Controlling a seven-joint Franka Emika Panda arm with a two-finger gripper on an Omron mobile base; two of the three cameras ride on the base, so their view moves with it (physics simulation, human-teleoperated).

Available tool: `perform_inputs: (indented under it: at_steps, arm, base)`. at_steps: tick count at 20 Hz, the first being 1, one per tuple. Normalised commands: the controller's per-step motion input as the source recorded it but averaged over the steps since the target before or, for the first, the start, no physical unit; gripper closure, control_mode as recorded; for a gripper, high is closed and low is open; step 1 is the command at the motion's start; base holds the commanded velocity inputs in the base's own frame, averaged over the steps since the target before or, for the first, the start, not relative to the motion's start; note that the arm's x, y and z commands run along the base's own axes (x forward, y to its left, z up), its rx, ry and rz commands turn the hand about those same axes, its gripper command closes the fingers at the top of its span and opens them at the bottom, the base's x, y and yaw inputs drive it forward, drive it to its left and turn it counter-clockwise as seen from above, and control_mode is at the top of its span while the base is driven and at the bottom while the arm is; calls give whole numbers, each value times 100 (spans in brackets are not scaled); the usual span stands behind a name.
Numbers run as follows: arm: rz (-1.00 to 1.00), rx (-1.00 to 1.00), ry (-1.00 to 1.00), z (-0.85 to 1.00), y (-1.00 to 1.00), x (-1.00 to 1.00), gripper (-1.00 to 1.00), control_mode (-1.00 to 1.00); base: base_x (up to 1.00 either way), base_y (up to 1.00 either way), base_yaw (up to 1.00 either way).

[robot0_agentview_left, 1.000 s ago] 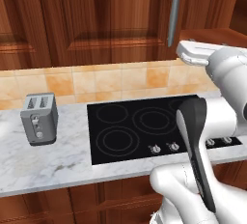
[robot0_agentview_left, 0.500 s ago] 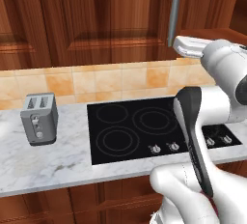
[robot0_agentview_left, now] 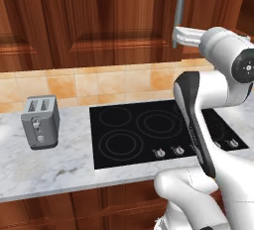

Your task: Open the cabinet, retrieve the rolling pin, and place it next to the meat on the cutting board to prepare for tenderizing.

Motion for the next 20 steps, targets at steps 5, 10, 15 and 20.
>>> perform_inputs:
  at_steps: [5,10,15,20]
  arm:
    - [6,-1,0,19,0,44,-100,-100]
    - [11,0,0,0,0,34,-100,-100]
    - [10,0,4,0,0,31,-100,-100]
    - [7,0,0,0,-6,32,-100,-100]
  base:
    - [0,0,0]
    - [0,0,0]
    - [0,0,0]
    - [0,0,0]
